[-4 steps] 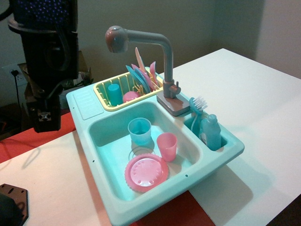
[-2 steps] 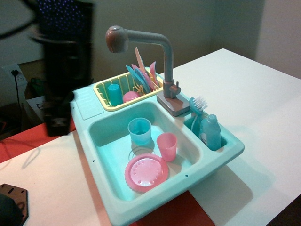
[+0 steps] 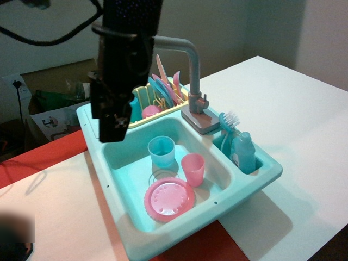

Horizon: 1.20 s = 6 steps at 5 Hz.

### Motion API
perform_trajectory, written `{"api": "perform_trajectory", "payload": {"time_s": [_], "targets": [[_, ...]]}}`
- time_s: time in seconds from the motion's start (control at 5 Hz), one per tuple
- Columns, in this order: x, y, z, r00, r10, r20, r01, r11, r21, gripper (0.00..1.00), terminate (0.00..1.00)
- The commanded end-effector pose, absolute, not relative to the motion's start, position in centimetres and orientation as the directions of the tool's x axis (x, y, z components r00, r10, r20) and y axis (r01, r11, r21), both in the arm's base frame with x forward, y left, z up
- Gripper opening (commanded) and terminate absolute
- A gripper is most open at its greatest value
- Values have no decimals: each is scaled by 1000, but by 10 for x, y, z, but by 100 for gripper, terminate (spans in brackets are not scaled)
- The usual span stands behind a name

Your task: Move faucet front to left

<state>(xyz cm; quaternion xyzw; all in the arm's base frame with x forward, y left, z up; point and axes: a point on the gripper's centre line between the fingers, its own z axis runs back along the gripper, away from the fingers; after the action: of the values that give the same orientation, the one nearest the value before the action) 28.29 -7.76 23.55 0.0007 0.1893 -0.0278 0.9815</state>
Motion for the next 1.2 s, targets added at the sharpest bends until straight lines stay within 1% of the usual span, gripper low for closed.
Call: {"api": "perform_trajectory", "payload": {"time_s": [0.0, 0.2, 0.6, 0.8, 1.0], "targets": [[296, -70, 246, 941, -54, -335, 46, 998, -32, 100, 0], [301, -58, 244, 939, -16, -344, 8, 1000, -25, 100, 0], [293, 2, 242, 920, 184, -346, -173, 983, 62, 100, 0], [286, 21, 240, 904, 248, -348, -224, 968, 110, 100, 0], [283, 30, 240, 899, 274, -342, -245, 961, 124, 100, 0]]}}
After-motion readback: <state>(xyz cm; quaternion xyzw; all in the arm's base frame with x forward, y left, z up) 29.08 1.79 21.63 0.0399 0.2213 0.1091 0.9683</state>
